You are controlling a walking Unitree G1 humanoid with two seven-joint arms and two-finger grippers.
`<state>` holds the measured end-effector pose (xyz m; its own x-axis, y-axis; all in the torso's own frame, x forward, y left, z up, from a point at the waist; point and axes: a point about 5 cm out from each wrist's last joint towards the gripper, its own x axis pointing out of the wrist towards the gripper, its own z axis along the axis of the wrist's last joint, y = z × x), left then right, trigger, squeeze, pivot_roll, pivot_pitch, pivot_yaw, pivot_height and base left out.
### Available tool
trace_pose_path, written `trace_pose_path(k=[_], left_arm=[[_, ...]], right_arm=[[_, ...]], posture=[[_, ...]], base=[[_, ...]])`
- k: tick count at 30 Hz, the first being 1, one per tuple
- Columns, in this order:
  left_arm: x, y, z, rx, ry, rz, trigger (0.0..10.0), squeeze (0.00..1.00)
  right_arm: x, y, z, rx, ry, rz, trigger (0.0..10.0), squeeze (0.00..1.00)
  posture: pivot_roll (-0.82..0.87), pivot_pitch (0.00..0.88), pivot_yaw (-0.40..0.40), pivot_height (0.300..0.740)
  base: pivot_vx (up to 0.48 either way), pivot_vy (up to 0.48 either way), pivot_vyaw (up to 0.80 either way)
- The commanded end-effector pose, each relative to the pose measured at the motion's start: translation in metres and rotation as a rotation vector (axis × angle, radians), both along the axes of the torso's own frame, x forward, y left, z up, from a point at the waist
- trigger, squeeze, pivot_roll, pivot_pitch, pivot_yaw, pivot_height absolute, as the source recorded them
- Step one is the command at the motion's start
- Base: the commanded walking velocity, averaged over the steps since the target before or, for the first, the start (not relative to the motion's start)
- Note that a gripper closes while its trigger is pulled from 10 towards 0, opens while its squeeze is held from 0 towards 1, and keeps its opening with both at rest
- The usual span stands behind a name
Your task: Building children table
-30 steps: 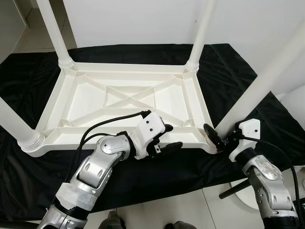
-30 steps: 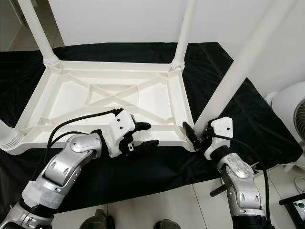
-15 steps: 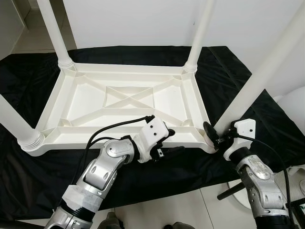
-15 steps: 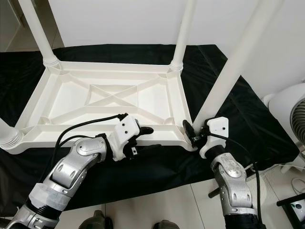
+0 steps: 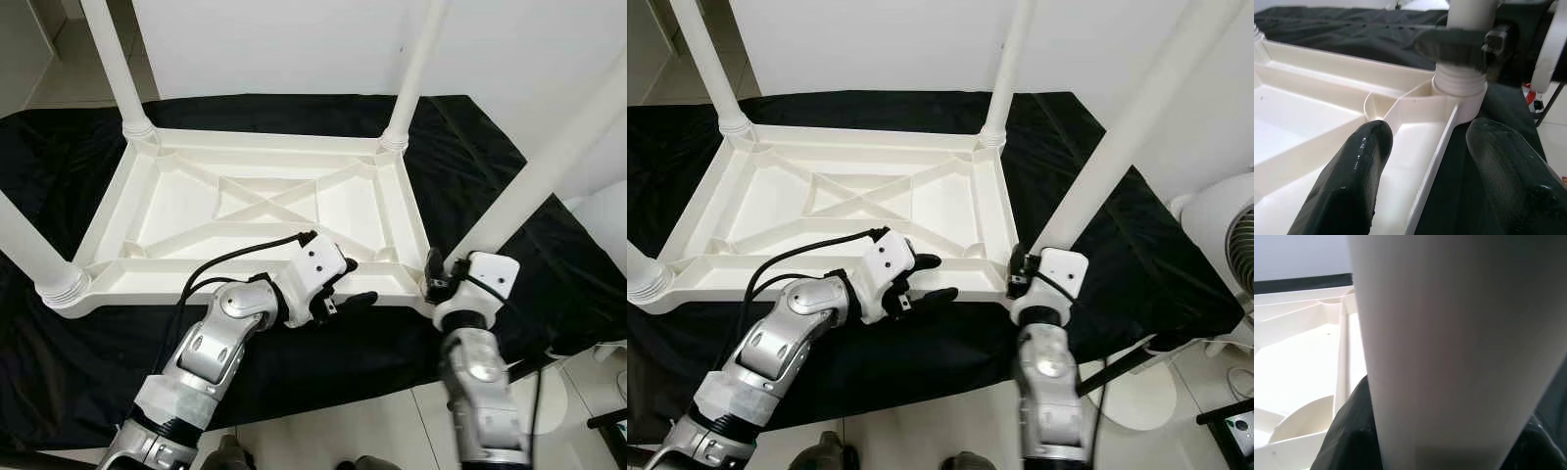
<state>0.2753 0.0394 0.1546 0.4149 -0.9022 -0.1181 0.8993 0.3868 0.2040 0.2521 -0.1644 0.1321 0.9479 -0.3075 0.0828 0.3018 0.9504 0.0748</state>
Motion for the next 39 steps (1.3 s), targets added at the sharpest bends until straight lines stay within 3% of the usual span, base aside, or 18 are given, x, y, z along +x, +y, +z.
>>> trace_pose_path(k=[1,7,8,9,10,16,17,19,20,28,39], left_arm=[[0.009,0.007,-0.001,-0.015,-0.03,0.177,10.0,0.0],[0.009,0.007,-0.001,-0.018,-0.029,0.18,10.0,0.0],[0.009,0.008,-0.001,-0.018,-0.031,0.181,10.0,0.0],[0.009,0.008,-0.001,-0.018,-0.031,0.181,10.0,0.0],[0.009,0.009,-0.001,-0.018,-0.031,0.18,10.0,0.0],[0.009,0.013,0.0,-0.023,-0.035,0.178,10.0,0.0],[0.009,0.014,0.0,-0.021,-0.041,0.173,10.0,0.0],[0.009,0.015,0.0,-0.019,-0.047,0.17,10.0,0.0],[0.008,0.018,0.001,-0.02,-0.053,0.164,10.0,0.0],[0.003,0.021,0.002,-0.018,-0.054,0.122,10.0,0.0],[-0.006,0.012,0.001,-0.038,-0.031,0.046,10.0,0.0]], right_arm=[[0.0,0.006,-0.003,0.033,0.015,-0.036,10.0,0.0],[0.0,0.009,0.0,0.021,-0.004,-0.002,10.0,0.0],[-0.001,0.007,0.002,0.012,-0.008,0.006,10.0,0.24],[-0.001,0.007,0.002,0.012,-0.008,0.006,10.0,0.24],[-0.002,0.003,0.004,0.007,-0.023,0.025,10.0,1.0],[-0.007,-0.009,0.01,-0.03,-0.053,0.098,10.0,1.0],[-0.008,-0.013,0.011,-0.054,-0.047,0.164,10.0,0.0],[-0.01,-0.016,0.011,-0.078,-0.044,0.21,10.0,0.0],[-0.011,-0.023,0.011,-0.12,-0.036,0.315,10.0,0.0],[-0.013,-0.041,0.012,-0.227,0.008,0.568,10.0,0.0],[0.011,-0.043,0.007,-0.284,0.086,0.8,10.0,0.0]], posture=[[0.0,0.019,-0.035,0.74],[0.01,0.02,-0.041,0.74],[0.01,0.02,-0.041,0.74],[0.01,0.02,-0.041,0.74],[0.01,0.021,-0.045,0.74],[0.01,0.022,-0.049,0.74],[0.01,0.023,-0.048,0.74],[0.01,0.025,-0.046,0.74],[0.01,0.028,-0.041,0.74],[0.01,0.028,-0.036,0.74],[0.02,0.016,-0.032,0.74]], base=[[0.0,0.0,0.0],[0.0,0.0,0.0],[0.0,0.0,0.0],[0.0,0.0,0.0],[0.0,0.0,0.0],[0.0,0.0,0.0],[0.0,0.0,0.0],[0.0,0.0,0.0],[0.0,0.0,0.0],[0.0,0.0,0.0],[0.0,0.0,0.0]])
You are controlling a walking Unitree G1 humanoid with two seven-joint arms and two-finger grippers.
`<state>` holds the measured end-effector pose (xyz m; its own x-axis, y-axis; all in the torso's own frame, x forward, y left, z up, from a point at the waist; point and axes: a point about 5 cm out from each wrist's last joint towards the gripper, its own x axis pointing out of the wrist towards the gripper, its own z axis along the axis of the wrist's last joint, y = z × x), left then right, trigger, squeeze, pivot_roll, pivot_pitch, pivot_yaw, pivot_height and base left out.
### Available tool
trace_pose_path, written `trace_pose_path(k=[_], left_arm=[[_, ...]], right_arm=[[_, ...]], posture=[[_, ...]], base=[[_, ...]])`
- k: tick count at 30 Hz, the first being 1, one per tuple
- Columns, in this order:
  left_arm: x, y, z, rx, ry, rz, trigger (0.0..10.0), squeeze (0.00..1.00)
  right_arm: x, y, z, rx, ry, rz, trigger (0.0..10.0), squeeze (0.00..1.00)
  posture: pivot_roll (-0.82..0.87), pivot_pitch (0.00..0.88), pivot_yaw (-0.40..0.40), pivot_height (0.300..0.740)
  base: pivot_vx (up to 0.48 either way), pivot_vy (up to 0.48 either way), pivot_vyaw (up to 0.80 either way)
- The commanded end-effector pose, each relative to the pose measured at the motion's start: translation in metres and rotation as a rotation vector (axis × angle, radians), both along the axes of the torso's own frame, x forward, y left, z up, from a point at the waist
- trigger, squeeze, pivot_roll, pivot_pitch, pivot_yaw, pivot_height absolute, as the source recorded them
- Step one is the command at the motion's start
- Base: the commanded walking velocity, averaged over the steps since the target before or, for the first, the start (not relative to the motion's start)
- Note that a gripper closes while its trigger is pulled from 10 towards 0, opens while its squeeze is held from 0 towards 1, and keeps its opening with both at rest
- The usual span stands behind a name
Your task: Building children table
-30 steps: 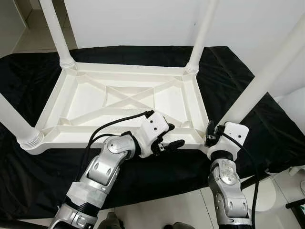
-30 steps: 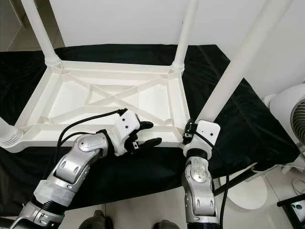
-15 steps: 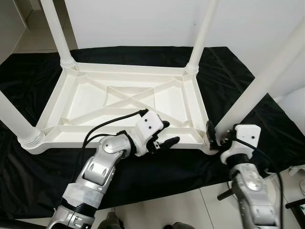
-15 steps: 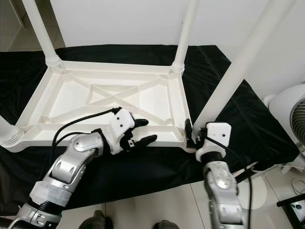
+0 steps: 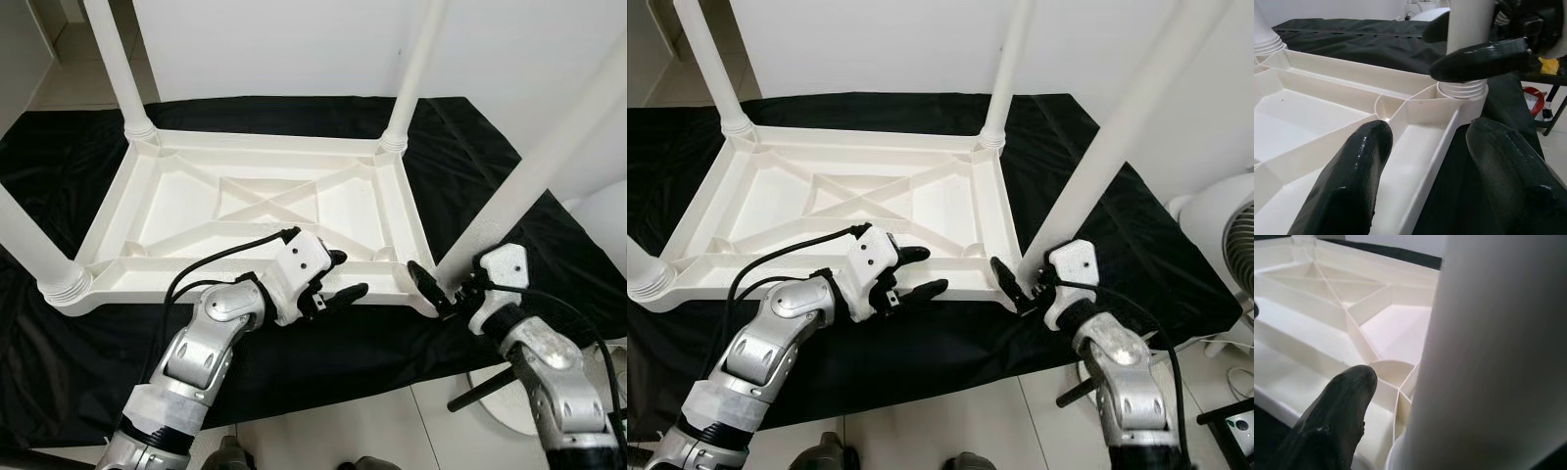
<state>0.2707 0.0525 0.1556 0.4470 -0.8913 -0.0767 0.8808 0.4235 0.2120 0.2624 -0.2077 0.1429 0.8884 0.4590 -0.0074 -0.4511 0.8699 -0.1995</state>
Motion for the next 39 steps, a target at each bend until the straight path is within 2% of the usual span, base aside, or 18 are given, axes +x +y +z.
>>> trace_pose_path(k=[1,2,3,12,15,16,20,24,27,30,33,35,39], left_arm=[[-0.001,-0.002,0.0,-0.006,-0.009,0.012,10.0,0.0],[-0.001,-0.003,0.001,-0.008,-0.01,0.012,10.0,0.0],[0.0,-0.004,0.001,-0.01,-0.013,0.014,10.0,0.0],[0.001,-0.005,0.002,-0.01,-0.018,0.032,10.0,0.0],[0.002,-0.006,0.002,-0.009,-0.023,0.038,10.0,0.0],[0.003,-0.006,0.001,-0.009,-0.025,0.04,10.0,0.0],[0.003,-0.007,0.001,-0.01,-0.025,0.041,10.0,0.0],[0.002,-0.007,-0.001,-0.006,-0.026,0.045,10.0,0.0],[0.002,-0.006,-0.001,-0.006,-0.026,0.047,10.0,0.0],[0.002,-0.005,-0.003,-0.007,-0.029,0.057,10.0,0.0],[0.002,-0.005,-0.003,-0.01,-0.029,0.059,10.0,0.0],[0.003,-0.003,-0.003,-0.006,-0.037,0.066,10.0,0.0],[0.003,-0.002,-0.004,0.003,-0.047,0.07,10.0,0.0]], right_arm=[[0.003,0.0,-0.007,0.001,0.03,0.03,2.0,0.0],[0.005,0.0,-0.009,0.004,0.037,0.035,2.0,0.0],[0.005,0.001,-0.013,0.011,0.054,0.049,0.0,0.0],[0.003,0.002,-0.018,0.018,0.076,0.081,0.0,0.0],[0.001,0.003,-0.017,0.068,0.069,0.053,0.0,0.0],[-0.001,0.005,-0.016,0.108,0.061,0.022,10.0,0.0],[-0.003,0.008,-0.015,0.171,0.053,-0.028,10.0,0.0],[-0.003,0.008,-0.016,0.171,0.022,-0.249,10.0,0.0],[-0.004,0.009,-0.016,0.18,0.017,-0.282,10.0,0.0],[-0.01,0.017,-0.021,0.203,0.003,-0.476,10.0,0.0],[-0.012,0.02,-0.024,0.228,0.014,-0.527,10.0,0.0],[-0.017,0.027,-0.026,0.226,0.008,-0.632,10.0,0.0],[-0.019,0.032,-0.026,0.21,0.001,-0.705,10.0,0.0]], posture=[[0.02,0.015,-0.033,0.74],[0.02,0.015,-0.033,0.74],[0.02,0.013,-0.04,0.74],[0.02,0.014,-0.043,0.74],[0.01,0.015,-0.044,0.74],[0.01,0.013,-0.046,0.74],[0.01,0.011,-0.049,0.74],[0.0,0.011,-0.054,0.74],[0.0,0.011,-0.057,0.74],[0.01,0.008,-0.064,0.74],[0.01,0.008,-0.064,0.74],[0.01,0.007,-0.061,0.74],[0.01,0.006,-0.06,0.74]], base=[[0.0,0.0,0.0],[0.0,0.0,0.0],[0.0,0.0,0.0],[0.0,0.0,0.0],[0.0,0.0,0.0],[0.0,0.0,0.0],[0.0,0.0,0.0],[0.0,0.0,0.0],[0.0,0.0,0.0],[0.0,0.0,0.0],[0.0,0.0,0.0],[0.0,0.0,0.0],[0.0,0.0,0.0]])
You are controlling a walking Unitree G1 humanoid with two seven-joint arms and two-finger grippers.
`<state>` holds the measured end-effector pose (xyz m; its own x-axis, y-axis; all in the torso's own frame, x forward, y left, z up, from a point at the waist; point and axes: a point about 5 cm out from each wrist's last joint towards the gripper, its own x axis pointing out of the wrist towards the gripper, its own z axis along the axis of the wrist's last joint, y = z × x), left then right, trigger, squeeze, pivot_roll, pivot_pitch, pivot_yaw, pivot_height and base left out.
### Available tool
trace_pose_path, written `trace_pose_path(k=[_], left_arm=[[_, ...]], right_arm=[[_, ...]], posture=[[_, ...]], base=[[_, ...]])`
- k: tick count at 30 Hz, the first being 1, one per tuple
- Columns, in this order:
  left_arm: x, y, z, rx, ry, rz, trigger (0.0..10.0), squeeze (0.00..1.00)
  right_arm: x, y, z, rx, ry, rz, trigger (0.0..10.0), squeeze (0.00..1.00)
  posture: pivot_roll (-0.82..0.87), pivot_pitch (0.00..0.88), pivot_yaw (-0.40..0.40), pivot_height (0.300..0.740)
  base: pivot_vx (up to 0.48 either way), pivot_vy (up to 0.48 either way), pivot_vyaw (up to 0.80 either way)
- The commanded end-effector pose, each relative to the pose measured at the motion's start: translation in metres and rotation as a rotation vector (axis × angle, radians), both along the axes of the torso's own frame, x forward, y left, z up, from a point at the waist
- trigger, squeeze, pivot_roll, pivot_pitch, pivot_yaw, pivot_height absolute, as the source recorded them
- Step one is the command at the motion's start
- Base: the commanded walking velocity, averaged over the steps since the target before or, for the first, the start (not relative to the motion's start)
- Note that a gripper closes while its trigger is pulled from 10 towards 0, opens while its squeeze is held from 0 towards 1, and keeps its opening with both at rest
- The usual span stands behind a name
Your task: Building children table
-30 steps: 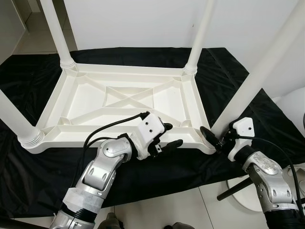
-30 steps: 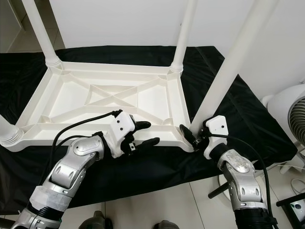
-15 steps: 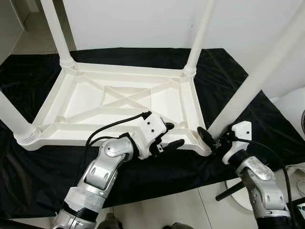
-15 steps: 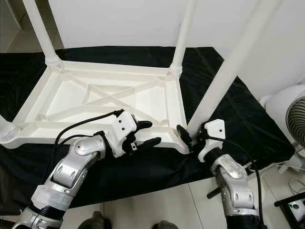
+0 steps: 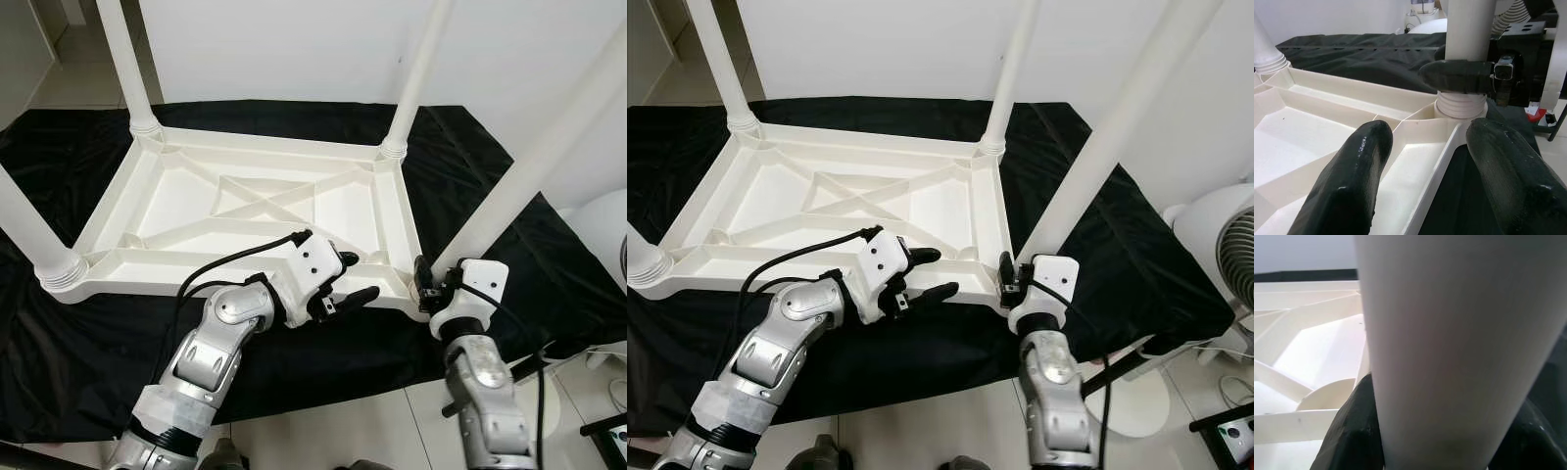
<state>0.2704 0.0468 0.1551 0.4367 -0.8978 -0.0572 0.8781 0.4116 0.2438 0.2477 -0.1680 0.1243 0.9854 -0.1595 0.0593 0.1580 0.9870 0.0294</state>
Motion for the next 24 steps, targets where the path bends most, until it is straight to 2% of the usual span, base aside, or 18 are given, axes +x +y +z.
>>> trace_pose_path(k=[1,2,3,4,10,11,12,13,17,21,22,24], left_arm=[[0.004,0.004,-0.004,0.008,-0.01,0.085,10.0,0.0],[0.005,0.004,-0.004,0.016,-0.021,0.088,10.0,0.0],[0.005,0.004,-0.004,0.016,-0.021,0.088,10.0,0.0],[0.005,0.005,-0.003,0.022,-0.028,0.09,10.0,0.0],[0.005,0.007,-0.003,0.016,-0.049,0.121,10.0,0.0],[0.006,0.008,-0.003,0.024,-0.068,0.131,10.0,0.0],[0.006,0.008,-0.003,0.024,-0.068,0.131,10.0,0.0],[0.006,0.008,-0.003,0.029,-0.071,0.13,10.0,0.0],[0.005,0.009,-0.003,0.017,-0.041,0.095,10.0,0.0],[0.002,0.009,-0.004,0.009,-0.01,0.066,10.0,0.0],[0.002,0.009,-0.004,0.008,0.001,0.059,10.0,0.0],[-0.001,0.01,-0.004,0.01,0.006,0.03,10.0,0.0]], right_arm=[[-0.006,-0.007,-0.006,-0.008,0.035,-0.134,10.0,0.0],[-0.007,-0.006,-0.006,0.028,0.04,-0.207,10.0,0.0],[-0.007,-0.006,-0.006,0.028,0.04,-0.207,10.0,0.0],[-0.008,-0.006,-0.007,0.058,0.046,-0.257,10.0,0.0],[-0.008,0.001,-0.005,0.024,0.038,-0.261,10.0,0.0],[-0.009,-0.003,-0.006,0.014,0.039,-0.264,10.0,0.19],[-0.009,-0.003,-0.006,0.014,0.039,-0.264,10.0,0.19],[-0.01,-0.005,-0.006,0.021,0.033,-0.26,10.0,1.0],[-0.013,-0.011,0.0,0.021,-0.029,-0.176,10.0,1.0],[-0.016,-0.015,0.003,-0.004,-0.048,-0.094,10.0,1.0],[-0.017,-0.016,0.004,-0.013,-0.051,-0.064,10.0,0.0],[-0.02,-0.02,-0.001,-0.045,-0.014,0.064,10.0,0.0]], posture=[[0.01,0.006,-0.061,0.74],[0.01,0.005,-0.065,0.74],[0.01,0.005,-0.065,0.74],[0.01,0.005,-0.065,0.74],[0.02,0.007,-0.064,0.74],[0.02,0.006,-0.063,0.74],[0.02,0.006,-0.063,0.74],[0.02,0.006,-0.064,0.74],[0.02,0.009,-0.057,0.74],[0.02,0.01,-0.054,0.74],[0.02,0.01,-0.054,0.74],[0.02,0.013,-0.046,0.74]], base=[[0.0,0.0,0.0],[0.0,0.0,0.0],[0.0,0.0,0.0],[0.0,0.0,0.0],[0.0,0.0,0.0],[0.0,0.0,0.0],[0.0,0.0,0.0],[0.0,0.0,0.0],[0.0,0.0,0.0],[0.0,0.0,0.0],[0.0,0.0,0.0],[0.0,0.0,0.0]])
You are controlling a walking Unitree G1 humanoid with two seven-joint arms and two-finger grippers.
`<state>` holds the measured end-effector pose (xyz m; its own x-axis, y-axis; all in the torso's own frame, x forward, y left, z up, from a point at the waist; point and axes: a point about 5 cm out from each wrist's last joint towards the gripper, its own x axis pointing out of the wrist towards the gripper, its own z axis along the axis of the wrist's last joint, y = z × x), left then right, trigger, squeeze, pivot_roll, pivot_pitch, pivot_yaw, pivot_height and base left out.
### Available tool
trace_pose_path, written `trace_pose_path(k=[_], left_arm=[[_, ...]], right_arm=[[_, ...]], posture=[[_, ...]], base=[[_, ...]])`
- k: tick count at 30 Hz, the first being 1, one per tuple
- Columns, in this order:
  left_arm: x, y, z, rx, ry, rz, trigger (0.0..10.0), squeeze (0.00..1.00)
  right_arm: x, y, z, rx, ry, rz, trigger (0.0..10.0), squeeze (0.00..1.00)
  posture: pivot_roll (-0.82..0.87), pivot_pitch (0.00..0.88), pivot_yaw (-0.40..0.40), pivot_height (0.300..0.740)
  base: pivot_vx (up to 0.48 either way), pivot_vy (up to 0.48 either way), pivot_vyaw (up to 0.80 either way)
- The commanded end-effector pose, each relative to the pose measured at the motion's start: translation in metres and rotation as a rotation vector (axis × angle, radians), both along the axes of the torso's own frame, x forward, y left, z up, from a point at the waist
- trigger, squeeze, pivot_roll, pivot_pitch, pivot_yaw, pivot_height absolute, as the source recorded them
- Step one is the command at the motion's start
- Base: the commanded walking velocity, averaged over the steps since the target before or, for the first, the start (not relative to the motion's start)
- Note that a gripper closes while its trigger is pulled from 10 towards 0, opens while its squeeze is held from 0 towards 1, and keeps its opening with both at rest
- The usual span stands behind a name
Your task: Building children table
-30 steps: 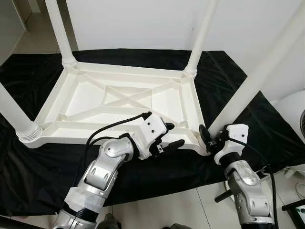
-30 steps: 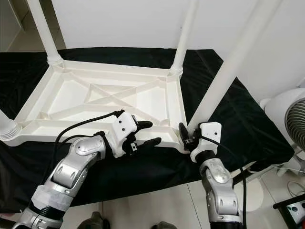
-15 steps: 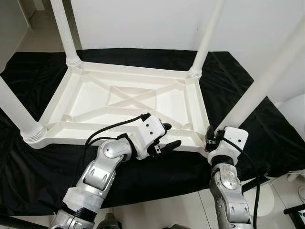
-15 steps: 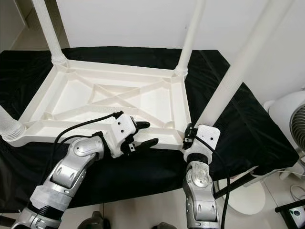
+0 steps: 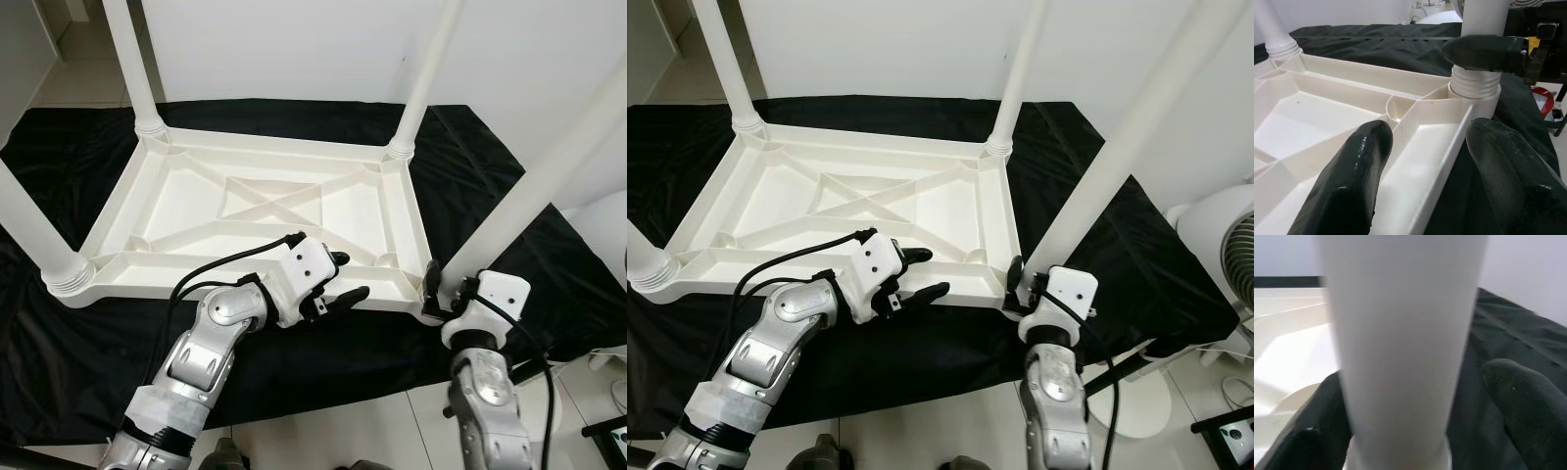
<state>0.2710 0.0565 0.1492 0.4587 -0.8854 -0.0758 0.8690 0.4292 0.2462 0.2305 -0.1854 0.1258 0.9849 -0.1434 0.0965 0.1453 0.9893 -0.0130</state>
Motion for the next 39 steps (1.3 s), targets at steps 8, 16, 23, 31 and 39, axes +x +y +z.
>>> trace_pose_path(k=[8,16,23,31,39], left_arm=[[-0.002,0.0,0.003,0.001,-0.022,-0.022,10.0,0.0],[-0.005,-0.005,0.003,0.014,-0.022,-0.052,10.0,0.0],[-0.005,-0.008,0.004,0.013,-0.023,-0.061,10.0,0.0],[-0.005,-0.009,0.005,0.011,-0.028,-0.062,10.0,0.0],[-0.005,-0.008,0.005,0.011,-0.029,-0.052,10.0,0.0]], right_arm=[[-0.004,-0.011,-0.006,-0.122,0.063,0.244,10.0,0.0],[0.011,-0.015,0.004,-0.178,0.044,0.477,10.0,0.0],[0.021,-0.014,0.003,-0.203,0.063,0.549,7.3,0.0],[0.024,-0.013,-0.008,-0.19,0.119,0.629,0.0,0.0],[0.017,-0.01,-0.009,-0.134,0.105,0.551,10.0,0.0]], posture=[[0.02,0.022,-0.036,0.74],[0.02,0.021,-0.025,0.74],[0.02,0.019,-0.022,0.74],[0.02,0.02,-0.026,0.74],[0.02,0.018,-0.033,0.74]], base=[[0.0,0.0,0.0],[0.0,0.0,0.0],[0.0,0.0,0.0],[0.0,0.0,0.0],[0.0,0.0,0.0]])
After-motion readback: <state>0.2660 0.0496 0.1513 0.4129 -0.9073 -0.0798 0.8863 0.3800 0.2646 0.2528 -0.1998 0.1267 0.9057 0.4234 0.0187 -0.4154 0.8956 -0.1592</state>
